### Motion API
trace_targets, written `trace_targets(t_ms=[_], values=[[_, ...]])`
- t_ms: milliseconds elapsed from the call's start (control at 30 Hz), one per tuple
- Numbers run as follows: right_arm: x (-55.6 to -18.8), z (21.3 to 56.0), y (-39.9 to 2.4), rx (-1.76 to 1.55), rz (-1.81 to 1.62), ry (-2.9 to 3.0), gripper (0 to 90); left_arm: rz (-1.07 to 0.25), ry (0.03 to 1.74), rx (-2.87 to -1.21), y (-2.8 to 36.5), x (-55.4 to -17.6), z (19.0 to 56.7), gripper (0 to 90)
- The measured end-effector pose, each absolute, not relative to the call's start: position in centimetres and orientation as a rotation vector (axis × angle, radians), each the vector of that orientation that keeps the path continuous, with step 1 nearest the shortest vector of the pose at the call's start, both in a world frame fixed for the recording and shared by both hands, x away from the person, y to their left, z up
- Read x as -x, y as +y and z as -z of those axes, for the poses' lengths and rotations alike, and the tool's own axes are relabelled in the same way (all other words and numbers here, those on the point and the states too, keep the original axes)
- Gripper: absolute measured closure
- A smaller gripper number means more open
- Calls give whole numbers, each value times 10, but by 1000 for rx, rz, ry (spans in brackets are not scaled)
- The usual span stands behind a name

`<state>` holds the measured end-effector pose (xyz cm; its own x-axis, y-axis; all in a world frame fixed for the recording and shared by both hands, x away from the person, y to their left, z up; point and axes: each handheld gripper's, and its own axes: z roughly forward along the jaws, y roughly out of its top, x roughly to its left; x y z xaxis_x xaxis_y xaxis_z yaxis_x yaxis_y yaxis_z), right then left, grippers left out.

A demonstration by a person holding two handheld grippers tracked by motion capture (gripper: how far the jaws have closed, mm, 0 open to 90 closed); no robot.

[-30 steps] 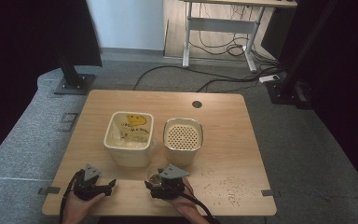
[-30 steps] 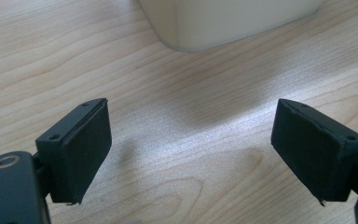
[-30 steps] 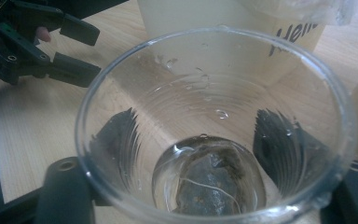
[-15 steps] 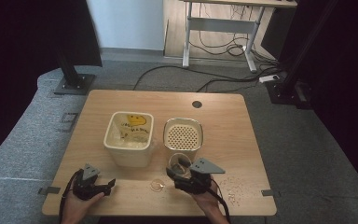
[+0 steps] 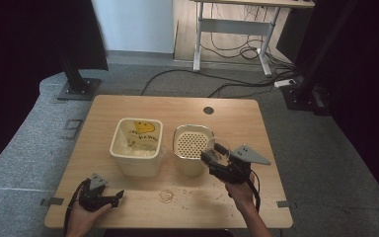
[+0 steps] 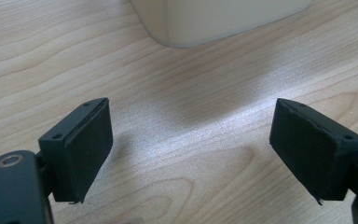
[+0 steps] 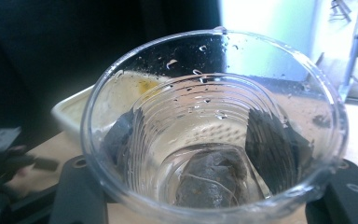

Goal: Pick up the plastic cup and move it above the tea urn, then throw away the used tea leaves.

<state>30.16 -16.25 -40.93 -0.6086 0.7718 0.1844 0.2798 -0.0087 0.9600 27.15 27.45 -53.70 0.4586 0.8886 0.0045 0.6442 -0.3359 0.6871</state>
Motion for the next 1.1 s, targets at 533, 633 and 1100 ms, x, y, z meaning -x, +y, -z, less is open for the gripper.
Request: trace_targets(t_ms=[533, 633, 1100], values=[[-371, 398, -161, -1146, -1565, 1869, 386, -493, 1269, -2116, 275, -272, 539, 135], [-379, 395, -158, -1143, -1544, 1865, 388, -492, 1275, -2113, 275, -272, 540, 136], [-388, 376, -150, -1049, -1409, 1863, 389, -490, 1276, -2121, 275, -272, 540, 137]])
